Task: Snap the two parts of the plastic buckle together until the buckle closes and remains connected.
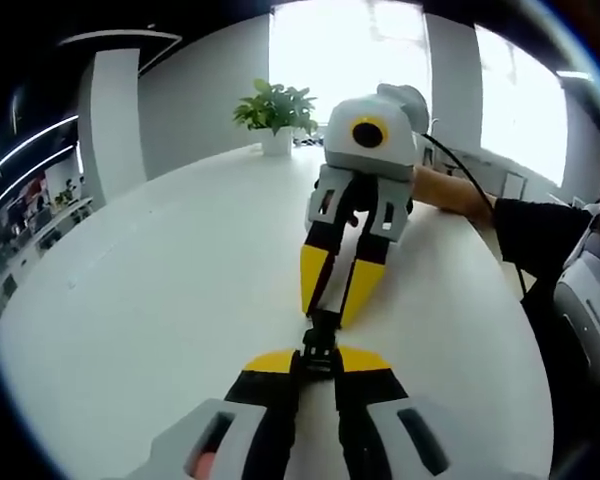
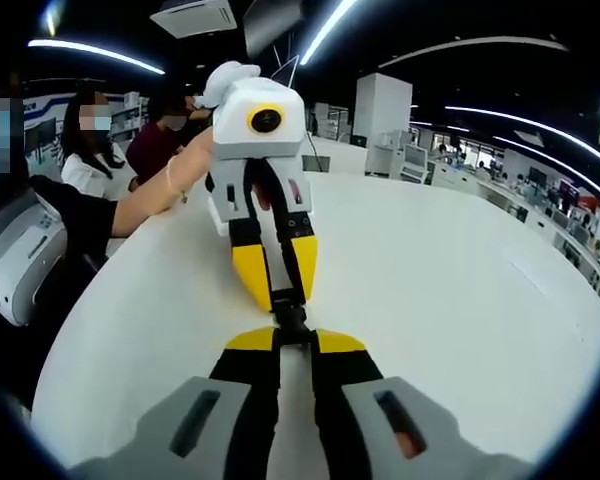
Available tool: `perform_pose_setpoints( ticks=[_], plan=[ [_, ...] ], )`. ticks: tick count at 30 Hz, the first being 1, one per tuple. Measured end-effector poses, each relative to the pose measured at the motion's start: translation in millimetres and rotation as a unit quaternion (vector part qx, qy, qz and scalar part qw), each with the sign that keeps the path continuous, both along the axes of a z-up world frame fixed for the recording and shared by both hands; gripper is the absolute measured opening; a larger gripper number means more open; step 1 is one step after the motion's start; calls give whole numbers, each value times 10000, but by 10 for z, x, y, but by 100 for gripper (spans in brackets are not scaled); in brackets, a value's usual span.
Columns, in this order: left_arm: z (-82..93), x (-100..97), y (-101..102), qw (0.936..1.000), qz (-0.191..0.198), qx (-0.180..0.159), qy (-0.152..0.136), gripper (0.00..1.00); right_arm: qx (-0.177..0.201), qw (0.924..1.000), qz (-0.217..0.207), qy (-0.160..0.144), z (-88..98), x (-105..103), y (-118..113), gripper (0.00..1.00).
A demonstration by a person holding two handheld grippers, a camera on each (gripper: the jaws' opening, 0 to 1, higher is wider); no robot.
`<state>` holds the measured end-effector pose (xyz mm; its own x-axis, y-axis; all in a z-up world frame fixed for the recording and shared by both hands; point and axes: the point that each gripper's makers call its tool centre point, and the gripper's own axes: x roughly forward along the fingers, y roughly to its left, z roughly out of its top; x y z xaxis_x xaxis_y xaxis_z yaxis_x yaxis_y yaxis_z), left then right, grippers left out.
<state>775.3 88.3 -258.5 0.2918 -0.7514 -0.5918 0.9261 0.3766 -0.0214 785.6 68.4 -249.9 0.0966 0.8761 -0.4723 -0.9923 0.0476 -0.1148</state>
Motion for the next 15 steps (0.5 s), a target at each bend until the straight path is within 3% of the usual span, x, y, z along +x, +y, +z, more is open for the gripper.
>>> perform_pose_setpoints(
  ticks=[15],
  plan=[
    [11,46,35,9999,61,44,-112,15,56,9999,-63,-72,52,45,-47,12]
  ],
)
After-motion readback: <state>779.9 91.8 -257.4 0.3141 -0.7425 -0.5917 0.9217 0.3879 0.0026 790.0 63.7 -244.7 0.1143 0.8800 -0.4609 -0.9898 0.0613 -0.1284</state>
